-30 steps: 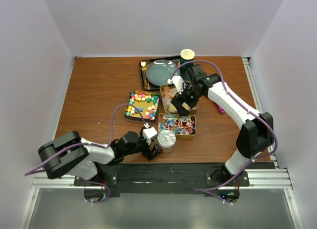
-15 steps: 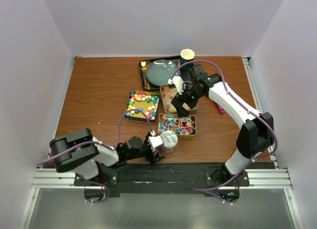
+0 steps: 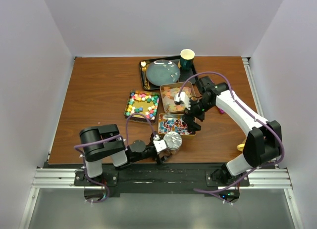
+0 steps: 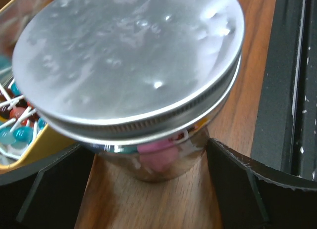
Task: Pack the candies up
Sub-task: Move the packing bottle to the center of the board.
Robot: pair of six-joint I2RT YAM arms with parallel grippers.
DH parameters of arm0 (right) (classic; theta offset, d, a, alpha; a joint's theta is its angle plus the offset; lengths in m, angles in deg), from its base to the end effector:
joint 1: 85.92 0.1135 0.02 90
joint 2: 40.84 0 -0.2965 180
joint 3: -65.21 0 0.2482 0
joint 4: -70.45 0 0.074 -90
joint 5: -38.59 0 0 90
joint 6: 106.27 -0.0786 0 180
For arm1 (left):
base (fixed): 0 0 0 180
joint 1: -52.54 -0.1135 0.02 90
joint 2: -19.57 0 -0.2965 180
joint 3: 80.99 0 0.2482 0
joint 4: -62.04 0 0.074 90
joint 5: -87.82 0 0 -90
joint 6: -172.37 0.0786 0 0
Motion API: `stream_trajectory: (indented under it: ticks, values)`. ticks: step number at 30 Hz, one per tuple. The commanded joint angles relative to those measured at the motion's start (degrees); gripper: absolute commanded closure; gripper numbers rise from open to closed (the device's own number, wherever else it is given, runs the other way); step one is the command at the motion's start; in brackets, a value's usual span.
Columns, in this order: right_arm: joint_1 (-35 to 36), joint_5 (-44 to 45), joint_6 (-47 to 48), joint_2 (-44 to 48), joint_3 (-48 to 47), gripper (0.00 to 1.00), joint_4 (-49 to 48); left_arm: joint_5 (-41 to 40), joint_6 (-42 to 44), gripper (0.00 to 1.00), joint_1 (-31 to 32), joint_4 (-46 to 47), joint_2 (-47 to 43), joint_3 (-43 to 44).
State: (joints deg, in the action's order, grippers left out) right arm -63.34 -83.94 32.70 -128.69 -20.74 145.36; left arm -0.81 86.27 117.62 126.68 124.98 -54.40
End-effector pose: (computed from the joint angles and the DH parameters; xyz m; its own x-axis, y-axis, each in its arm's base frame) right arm 0.2506 0.1500 0.2650 -0.2605 -0.7971 -0.5447 -0.9651 0.1981 0.1716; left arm 0.1225 -0.2682 0.1185 -0.0406 0.2489 -0.9677 0.9213 0.3842 0.0601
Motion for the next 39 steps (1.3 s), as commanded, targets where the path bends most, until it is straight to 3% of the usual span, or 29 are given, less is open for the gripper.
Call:
stream_trajectory:
  ticks: [1, 7, 13, 18, 21, 24, 25, 27, 28, 39]
  values:
    - [0.4, 0.7, 8.6, 2.0, 1.7, 0.01, 4.7, 0.5, 2.7, 0.00, 0.5, 5.5, 3.4, 1.1]
    - [0.4, 0.1, 11.3, 3.8, 2.4, 0.01, 6.4, 2.0, 3.0, 0.00, 2.0, 8.3, 6.9, 3.5]
    - [0.5, -3.0, 19.9, 5.4, 4.9, 0.01, 9.6, 0.0, 2.3, 0.00, 3.1, 10.2, 10.7, 5.2]
    - [4.9, -5.3, 23.0, 6.7, 7.2, 0.01, 9.7, -0.4, 1.0, 0.09, 3.0, 6.0, 12.1, 7.8]
    - [7.8, -5.1, 21.3, 7.3, 9.6, 0.01, 5.3, -0.3, -0.1, 0.21, 3.0, 2.6, 12.8, 9.2]
    - [10.2, -4.9, 18.4, 6.5, 9.8, 0.01, 1.5, 2.3, -1.2, 0.41, 2.9, 2.1, 13.0, 8.9]
    - [10.8, -5.1, 16.7, 6.1, 9.4, 0.01, 1.0, 3.4, -1.5, 0.59, 2.9, 1.6, 13.0, 9.0]
    - [10.9, -5.5, 15.6, 5.4, 8.9, 0.01, 0.1, 4.2, -1.8, 0.81, 2.4, 0.7, 13.1, 9.6]
    - [11.0, -5.5, 14.7, 5.0, 8.6, 0.01, -0.7, 4.2, -2.3, 0.98, 2.3, -0.4, 13.2, 9.7]
    - [11.5, -4.4, 12.9, 4.8, 9.0, 0.01, -1.3, 4.6, -3.5, 1.00, 1.0, -2.2, 13.2, 10.1]
